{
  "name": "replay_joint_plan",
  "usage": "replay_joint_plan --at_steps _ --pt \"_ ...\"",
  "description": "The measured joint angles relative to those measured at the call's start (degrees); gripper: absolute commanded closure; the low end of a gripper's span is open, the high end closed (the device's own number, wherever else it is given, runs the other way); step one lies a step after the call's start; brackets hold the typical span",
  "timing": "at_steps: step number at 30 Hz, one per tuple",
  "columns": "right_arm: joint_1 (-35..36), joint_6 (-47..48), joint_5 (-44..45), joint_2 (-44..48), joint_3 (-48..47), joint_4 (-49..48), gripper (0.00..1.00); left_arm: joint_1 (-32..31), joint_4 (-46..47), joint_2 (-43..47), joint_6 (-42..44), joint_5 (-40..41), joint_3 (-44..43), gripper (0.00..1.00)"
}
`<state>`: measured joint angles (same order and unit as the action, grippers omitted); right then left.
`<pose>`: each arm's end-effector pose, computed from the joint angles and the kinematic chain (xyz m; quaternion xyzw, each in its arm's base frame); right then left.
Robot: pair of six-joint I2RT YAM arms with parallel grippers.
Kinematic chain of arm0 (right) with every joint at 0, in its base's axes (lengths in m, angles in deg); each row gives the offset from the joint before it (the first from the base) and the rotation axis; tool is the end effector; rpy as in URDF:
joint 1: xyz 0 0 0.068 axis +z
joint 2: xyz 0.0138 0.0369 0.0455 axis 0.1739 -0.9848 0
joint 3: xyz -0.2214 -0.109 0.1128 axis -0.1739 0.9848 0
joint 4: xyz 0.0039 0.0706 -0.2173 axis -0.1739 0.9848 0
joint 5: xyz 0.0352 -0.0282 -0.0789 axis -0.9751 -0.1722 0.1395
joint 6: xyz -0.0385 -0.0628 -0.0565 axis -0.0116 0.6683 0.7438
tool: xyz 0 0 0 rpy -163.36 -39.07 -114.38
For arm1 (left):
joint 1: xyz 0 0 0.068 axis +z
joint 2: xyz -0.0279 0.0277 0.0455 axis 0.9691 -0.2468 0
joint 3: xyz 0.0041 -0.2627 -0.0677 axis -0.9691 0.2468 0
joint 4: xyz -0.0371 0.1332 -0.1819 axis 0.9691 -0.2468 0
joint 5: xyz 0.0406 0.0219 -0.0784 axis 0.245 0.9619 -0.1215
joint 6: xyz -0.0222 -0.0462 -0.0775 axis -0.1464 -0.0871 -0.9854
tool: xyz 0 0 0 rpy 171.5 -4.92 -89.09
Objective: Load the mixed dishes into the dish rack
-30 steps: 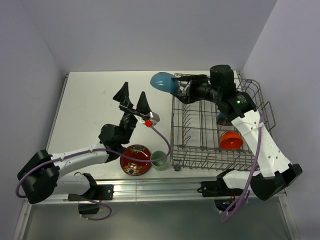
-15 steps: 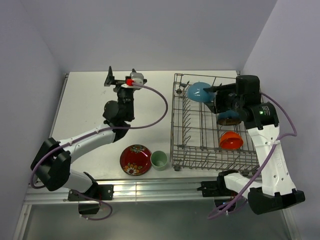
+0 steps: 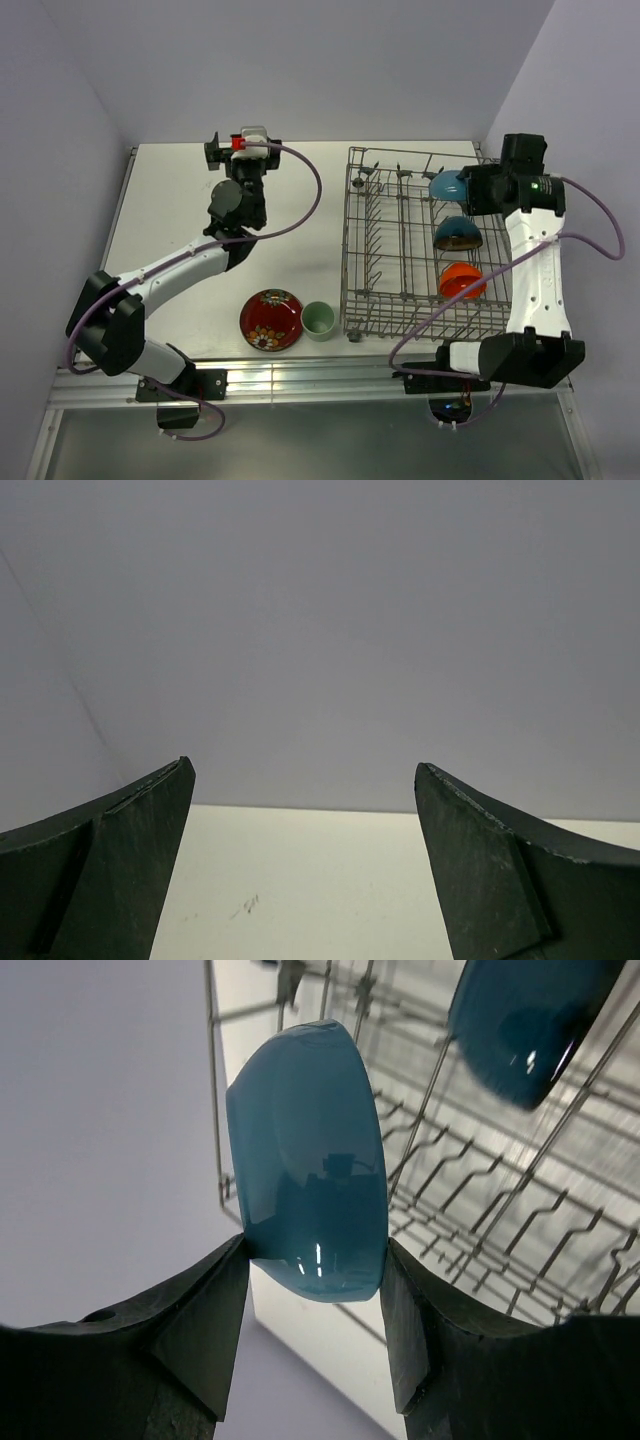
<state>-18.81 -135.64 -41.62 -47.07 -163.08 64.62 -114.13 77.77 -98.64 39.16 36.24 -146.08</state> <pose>0.2349 -0.0358 0.3591 0.6325 0.6807 0.2096 0.3044 0.2903 -0.1572 0.4036 -0.0231 0.5718 0.0865 0.8155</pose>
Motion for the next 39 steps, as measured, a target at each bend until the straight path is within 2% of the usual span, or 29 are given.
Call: replay_joint_plan --at_steps 8,22,39 --pt "-7.0 1.6 1.0 -4.5 -0.1 -0.4 1.00 1.3 -4.0 -1.4 -2.5 2.2 -0.4 0.04" --pt "-7.2 -2.6 2.5 -9.2 0.5 -4.2 1.00 1.4 -8.8 -0.9 -5.0 3.7 -0.8 0.04" --pt "-6.0 -4.7 5.4 -13.9 1.1 -4.8 1.00 1.4 -9.2 1.4 -5.9 4.3 2.1 0.03"
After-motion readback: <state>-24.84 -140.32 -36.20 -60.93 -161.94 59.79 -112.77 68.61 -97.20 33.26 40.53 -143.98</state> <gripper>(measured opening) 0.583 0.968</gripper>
